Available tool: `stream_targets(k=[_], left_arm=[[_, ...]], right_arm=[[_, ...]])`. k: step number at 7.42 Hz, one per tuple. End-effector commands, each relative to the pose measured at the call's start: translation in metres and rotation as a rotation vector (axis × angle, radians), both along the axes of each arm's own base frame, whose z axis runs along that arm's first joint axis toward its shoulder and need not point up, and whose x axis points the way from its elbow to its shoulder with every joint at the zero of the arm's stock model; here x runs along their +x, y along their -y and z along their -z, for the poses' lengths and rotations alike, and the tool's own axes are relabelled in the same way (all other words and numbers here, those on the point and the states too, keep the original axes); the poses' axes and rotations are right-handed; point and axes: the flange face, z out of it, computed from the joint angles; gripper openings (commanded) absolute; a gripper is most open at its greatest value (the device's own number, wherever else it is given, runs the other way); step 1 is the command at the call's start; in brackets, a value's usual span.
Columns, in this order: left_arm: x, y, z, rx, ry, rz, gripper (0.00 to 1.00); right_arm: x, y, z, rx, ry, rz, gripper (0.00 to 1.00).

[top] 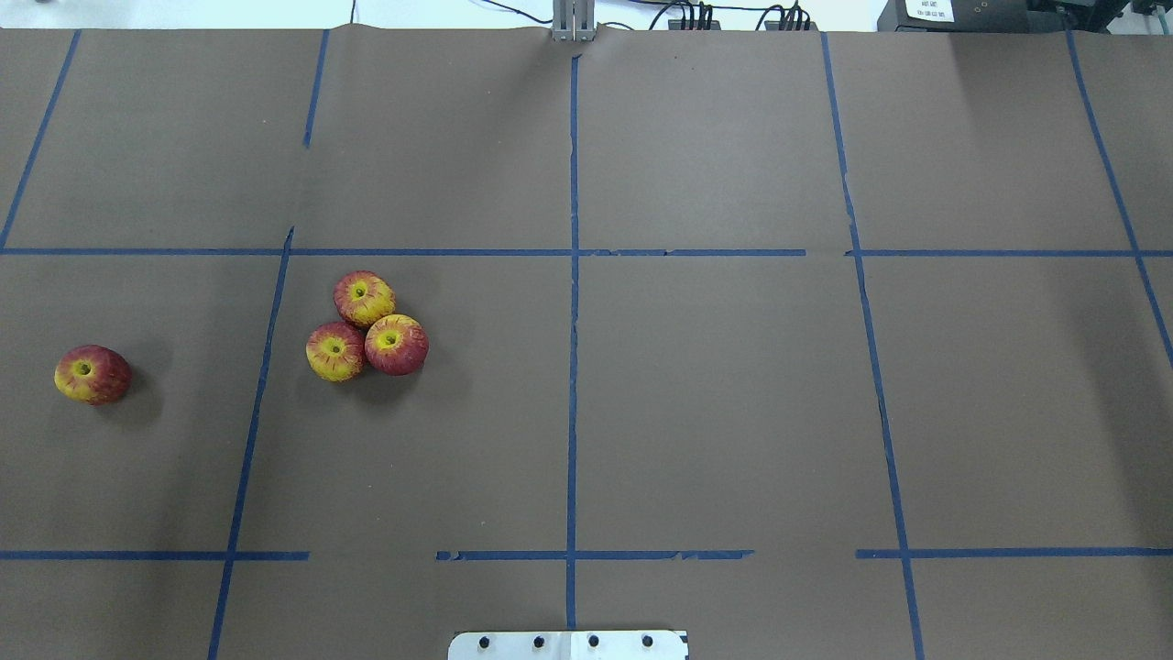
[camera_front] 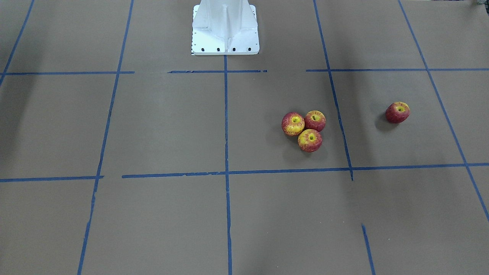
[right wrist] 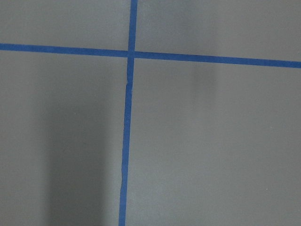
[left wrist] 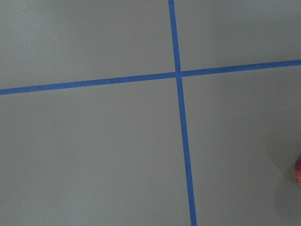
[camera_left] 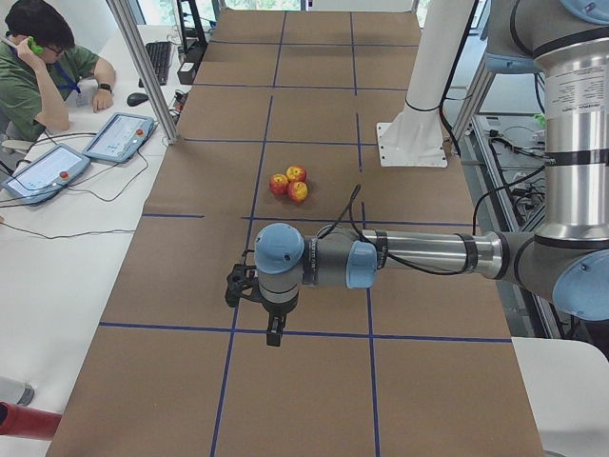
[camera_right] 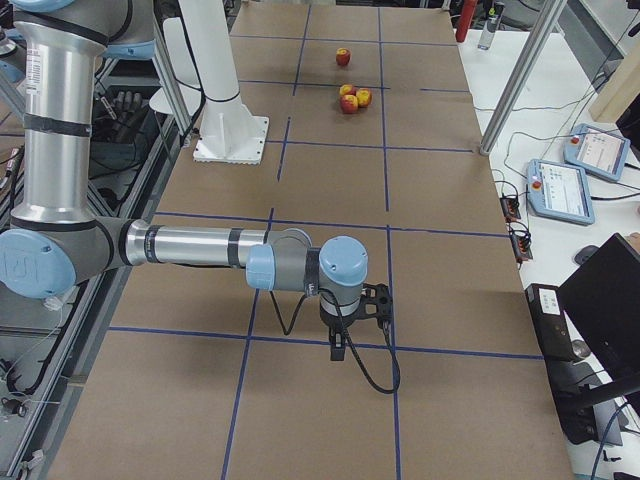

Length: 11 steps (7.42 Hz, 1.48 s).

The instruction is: Stack apples

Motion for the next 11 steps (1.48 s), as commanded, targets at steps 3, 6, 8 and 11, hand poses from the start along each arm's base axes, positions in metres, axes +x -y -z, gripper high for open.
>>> stream_targets(k=[3, 6, 8, 11], left_arm=[[0.000, -0.002, -0.005, -0.011, -0.004, 0.001, 1.00], [0.003, 0.015, 0.025, 0.117, -0.004, 0.006, 1.00], [0.072, 0.028, 0.048, 0.050, -0.047, 0.099, 1.00], [0.182, 0.027, 0.066, 0.018, -0.060, 0.196, 1.00]], right_arm=[[0.000, 0.000, 0.000, 0.000, 0.000, 0.000, 1.00], [0.000, 0.000, 0.000, 0.000, 0.000, 0.000, 1.00], [0.000, 0.000, 0.000, 0.000, 0.000, 0.000, 1.00], [0.000, 0.000, 0.000, 0.000, 0.000, 0.000, 1.00]])
